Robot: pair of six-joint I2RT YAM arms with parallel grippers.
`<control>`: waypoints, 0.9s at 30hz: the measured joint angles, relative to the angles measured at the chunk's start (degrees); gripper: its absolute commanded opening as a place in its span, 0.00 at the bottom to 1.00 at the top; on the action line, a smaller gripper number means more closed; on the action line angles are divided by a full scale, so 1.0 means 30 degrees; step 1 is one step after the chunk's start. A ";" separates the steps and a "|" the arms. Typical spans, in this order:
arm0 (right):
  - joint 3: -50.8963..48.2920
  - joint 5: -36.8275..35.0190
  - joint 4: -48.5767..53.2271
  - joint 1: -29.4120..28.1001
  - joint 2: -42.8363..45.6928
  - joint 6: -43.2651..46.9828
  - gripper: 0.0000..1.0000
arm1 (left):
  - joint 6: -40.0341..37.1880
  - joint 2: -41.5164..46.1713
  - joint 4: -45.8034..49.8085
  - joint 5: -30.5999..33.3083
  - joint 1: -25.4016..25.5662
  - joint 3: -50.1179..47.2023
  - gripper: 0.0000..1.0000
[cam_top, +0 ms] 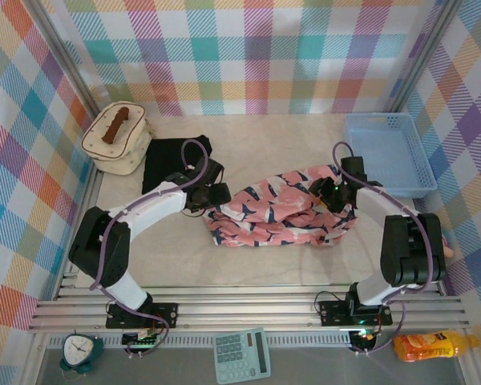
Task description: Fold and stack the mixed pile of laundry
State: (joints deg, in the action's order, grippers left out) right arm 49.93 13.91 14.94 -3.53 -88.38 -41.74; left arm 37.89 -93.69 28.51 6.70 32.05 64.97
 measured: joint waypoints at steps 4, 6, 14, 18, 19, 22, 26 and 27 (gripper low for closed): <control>0.0291 -0.0663 -0.0131 -0.0015 -0.0036 0.0029 0.00 | -0.0007 -0.0743 -0.0663 -0.0066 -0.0117 0.0080 0.18; 0.0714 -0.0976 -0.0029 -0.0015 -0.0015 0.0226 0.00 | -0.0102 -0.1042 -0.0692 -0.0270 -0.0117 0.0182 0.16; 0.3577 -0.3337 0.1290 -0.0029 0.1734 0.1829 0.00 | -0.1377 -0.1144 0.0168 0.0073 -0.0153 0.2208 0.24; 0.7016 -0.4444 0.1246 -0.0022 0.0036 0.2761 0.04 | -0.2055 -0.3053 0.0597 0.0321 -0.0503 0.5268 0.30; 0.8080 -0.4575 0.1180 -0.0022 -0.0962 0.2973 0.23 | -0.2273 -0.3869 0.0590 0.0459 -0.0627 0.6076 0.47; 1.1985 -0.4626 0.1355 0.0029 -0.5209 0.3570 0.61 | -0.2506 -0.6462 0.1122 0.0765 -0.0991 0.8138 0.83; 1.5314 -0.4437 0.2251 0.0029 -0.9639 0.4087 0.77 | -0.2601 -0.8371 0.2317 0.0969 -0.1253 0.9129 1.00; 1.4921 -0.4350 0.2397 0.0029 -0.9719 0.4153 0.79 | -0.2579 -0.8393 0.2725 0.1027 -0.1282 0.9129 1.00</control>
State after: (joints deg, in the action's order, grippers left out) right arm 94.70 0.86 22.13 -3.44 -117.54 -29.28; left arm 30.15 -118.87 36.69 9.78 28.21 92.36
